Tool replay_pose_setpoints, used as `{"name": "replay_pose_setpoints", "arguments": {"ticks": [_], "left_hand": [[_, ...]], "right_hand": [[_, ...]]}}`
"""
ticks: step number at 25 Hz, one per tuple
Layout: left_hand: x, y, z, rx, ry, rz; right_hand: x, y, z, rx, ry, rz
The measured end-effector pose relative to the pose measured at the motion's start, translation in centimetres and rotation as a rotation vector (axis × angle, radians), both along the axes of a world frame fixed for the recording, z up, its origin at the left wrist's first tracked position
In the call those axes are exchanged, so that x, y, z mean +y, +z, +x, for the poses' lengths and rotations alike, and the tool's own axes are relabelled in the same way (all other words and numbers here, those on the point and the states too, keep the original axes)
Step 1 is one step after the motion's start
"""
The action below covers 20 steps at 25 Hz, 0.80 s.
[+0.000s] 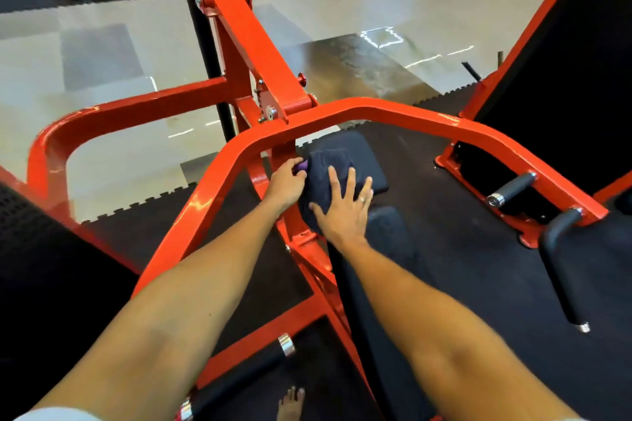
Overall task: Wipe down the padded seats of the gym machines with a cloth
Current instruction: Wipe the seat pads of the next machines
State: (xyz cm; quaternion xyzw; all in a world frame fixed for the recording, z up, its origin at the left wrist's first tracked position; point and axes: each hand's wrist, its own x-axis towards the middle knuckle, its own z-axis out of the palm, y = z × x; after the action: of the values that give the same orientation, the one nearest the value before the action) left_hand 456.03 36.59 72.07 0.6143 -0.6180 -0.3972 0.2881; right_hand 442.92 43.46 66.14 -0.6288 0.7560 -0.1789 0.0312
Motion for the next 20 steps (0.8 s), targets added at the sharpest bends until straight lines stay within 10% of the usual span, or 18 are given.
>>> {"name": "replay_pose_setpoints", "arguments": {"ticks": [20], "left_hand": [[-5.0,-4.0,-0.7,0.237,-0.013,-0.142]], "right_hand": [[-4.0,-2.0,0.5,-0.095,-0.09,-0.144]]}}
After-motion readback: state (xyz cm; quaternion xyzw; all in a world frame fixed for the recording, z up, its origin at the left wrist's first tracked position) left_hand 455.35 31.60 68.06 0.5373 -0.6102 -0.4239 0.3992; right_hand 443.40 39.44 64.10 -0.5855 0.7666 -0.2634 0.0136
